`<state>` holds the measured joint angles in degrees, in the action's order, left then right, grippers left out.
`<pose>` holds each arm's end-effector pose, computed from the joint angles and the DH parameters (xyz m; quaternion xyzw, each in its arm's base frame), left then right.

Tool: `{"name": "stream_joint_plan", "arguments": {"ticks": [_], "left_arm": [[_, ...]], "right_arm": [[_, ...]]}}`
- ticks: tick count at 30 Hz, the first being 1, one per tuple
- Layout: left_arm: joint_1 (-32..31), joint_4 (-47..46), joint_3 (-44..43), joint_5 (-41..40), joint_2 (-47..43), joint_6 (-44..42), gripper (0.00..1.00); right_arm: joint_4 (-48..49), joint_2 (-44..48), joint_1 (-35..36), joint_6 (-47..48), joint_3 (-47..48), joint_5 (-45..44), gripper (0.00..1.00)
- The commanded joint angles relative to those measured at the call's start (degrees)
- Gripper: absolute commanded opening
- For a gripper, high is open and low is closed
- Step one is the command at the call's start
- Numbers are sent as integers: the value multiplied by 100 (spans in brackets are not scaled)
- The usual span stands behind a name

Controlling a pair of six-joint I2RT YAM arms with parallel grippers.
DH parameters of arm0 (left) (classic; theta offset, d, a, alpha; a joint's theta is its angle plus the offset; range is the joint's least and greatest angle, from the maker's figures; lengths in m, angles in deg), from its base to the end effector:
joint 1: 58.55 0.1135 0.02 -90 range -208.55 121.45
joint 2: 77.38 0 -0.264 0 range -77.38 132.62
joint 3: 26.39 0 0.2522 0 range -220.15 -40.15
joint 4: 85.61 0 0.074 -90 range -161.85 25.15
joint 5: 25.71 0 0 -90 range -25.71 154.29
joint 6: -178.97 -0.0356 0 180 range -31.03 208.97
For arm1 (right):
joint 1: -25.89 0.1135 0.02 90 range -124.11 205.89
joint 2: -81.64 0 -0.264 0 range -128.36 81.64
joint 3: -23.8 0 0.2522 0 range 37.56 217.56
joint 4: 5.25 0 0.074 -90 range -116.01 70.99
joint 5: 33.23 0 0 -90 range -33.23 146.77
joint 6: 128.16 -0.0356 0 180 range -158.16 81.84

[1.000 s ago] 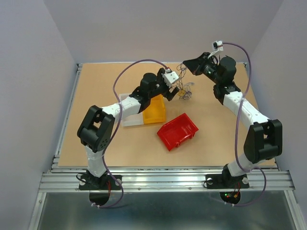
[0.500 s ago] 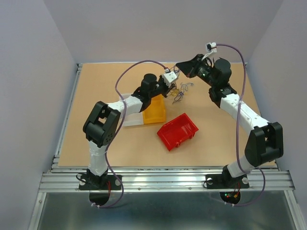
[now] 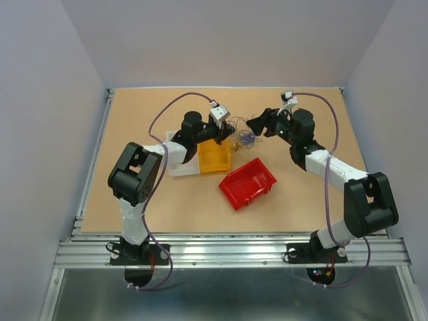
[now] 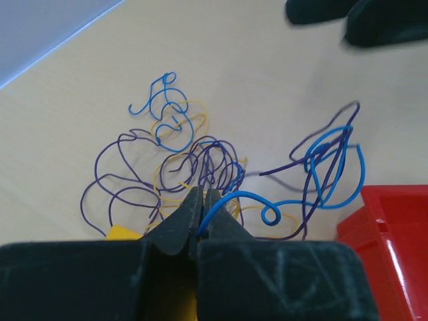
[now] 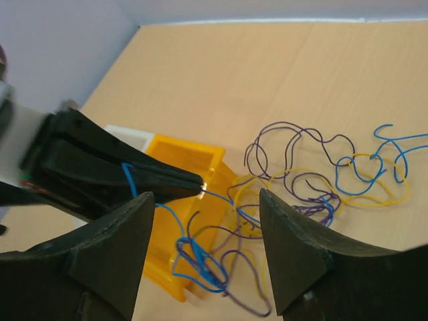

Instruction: Untangle the cables

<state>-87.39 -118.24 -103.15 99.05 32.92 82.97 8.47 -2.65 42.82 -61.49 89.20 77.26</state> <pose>0.3625 -0.2228 0.2201 0.4035 0.5862 -0.3412 0.6140 0.3209 0.1107 0.2849 -0.0792 0.7321 0.3517 0.5780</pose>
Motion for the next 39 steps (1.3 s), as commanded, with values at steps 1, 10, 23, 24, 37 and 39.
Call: {"name": "stream_joint_plan", "arguments": {"ticks": [1,10,23,24,37,39], "left_arm": [[-60,-625,139,356,-782,283,0],[-60,-423,262,312,-1458,407,0],[89,753,-1362,-144,-1775,118,0],[89,1007,-1634,-389,-1845,-31,0],[98,2740,-4218,-1982,-1776,-1078,0],[89,2976,-4535,-2192,-1696,-1149,0]], "right_arm": [[442,-236,3,1075,-128,473,66],[468,-1686,179,1595,706,1123,86],[697,-2303,373,1217,1174,-395,12],[697,-2207,373,1200,1130,-806,13],[-68,-1942,-225,-373,804,-3597,1],[-77,-1951,-251,-322,822,-3429,1]]}}
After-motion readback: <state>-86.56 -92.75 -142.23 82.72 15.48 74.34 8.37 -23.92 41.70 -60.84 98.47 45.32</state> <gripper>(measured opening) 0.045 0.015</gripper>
